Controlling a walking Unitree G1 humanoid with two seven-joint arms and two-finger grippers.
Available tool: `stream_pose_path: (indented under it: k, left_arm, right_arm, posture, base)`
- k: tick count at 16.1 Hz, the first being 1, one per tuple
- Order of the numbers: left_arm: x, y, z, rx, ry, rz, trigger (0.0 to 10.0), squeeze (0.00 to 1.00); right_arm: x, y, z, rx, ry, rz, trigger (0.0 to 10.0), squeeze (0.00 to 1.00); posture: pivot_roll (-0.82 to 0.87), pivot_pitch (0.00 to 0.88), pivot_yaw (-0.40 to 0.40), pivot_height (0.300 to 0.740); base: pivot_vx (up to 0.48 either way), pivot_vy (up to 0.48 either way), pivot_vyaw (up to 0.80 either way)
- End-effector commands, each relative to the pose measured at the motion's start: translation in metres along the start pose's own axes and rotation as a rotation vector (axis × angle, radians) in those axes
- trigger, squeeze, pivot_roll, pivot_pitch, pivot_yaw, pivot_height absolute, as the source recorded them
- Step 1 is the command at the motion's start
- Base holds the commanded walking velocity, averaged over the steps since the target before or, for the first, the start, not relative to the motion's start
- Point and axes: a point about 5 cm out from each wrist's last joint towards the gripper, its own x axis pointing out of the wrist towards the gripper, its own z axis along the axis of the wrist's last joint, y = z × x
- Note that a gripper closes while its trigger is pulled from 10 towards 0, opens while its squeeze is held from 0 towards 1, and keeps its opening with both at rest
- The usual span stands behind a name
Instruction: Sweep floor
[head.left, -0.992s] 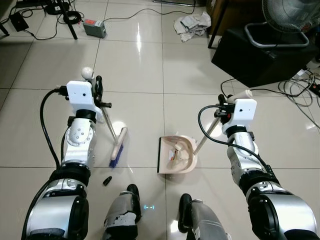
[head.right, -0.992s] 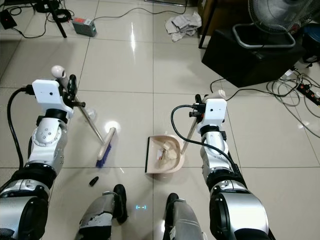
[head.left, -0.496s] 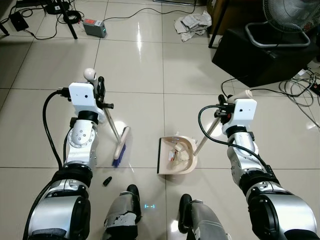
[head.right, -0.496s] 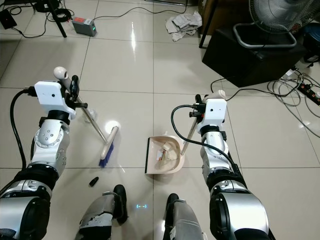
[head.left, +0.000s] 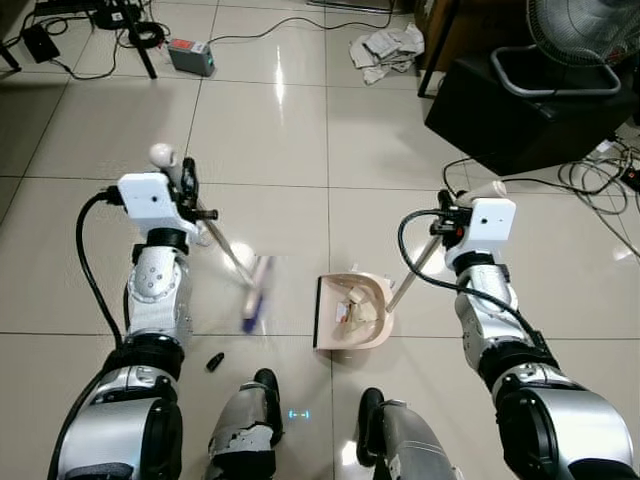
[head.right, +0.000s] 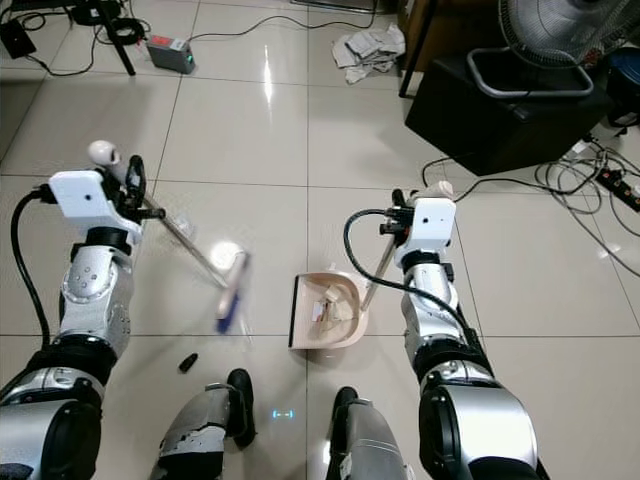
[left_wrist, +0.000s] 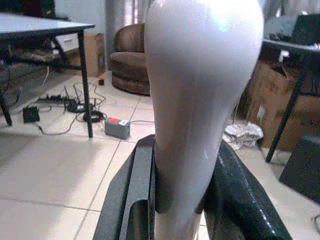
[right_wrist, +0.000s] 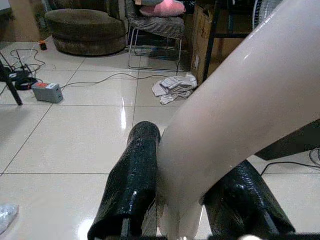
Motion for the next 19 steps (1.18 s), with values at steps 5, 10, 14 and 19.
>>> stream_pose_path:
  k: [5,10,14,19]
  left_arm:
    - [-0.001,-0.012,0.000,-0.105,-0.005,-0.032,10.0,0.00]
    - [0.002,-0.018,0.001,-0.283,0.003,0.026,10.0,0.00]
    - [0.011,-0.025,0.009,-0.410,-0.004,0.048,10.0,0.00]
    - [0.017,-0.021,0.027,-0.199,-0.082,-0.061,10.0,0.00]
  right_arm:
    - [-0.005,-0.004,-0.008,0.005,0.037,-0.017,10.0,0.00]
    - [-0.004,-0.005,-0.007,0.002,0.040,-0.024,10.0,0.00]
    - [-0.001,-0.005,-0.004,0.003,0.035,-0.028,10.0,0.00]
    - [-0.001,-0.008,-0.003,-0.002,0.032,-0.033,10.0,0.00]
  posture:
    - [0.10,0.261,-0.022,0.740]
    - [0.09,0.263,-0.017,0.740]
    - [0.09,0.251,-0.017,0.740]
    - [0.09,0.243,-0.017,0.740]
  base:
    - [0.000,0.000,0.00]
    - [0.000,0.000,0.00]
    - [0.000,0.000,0.00]
    - [0.000,0.000,0.00]
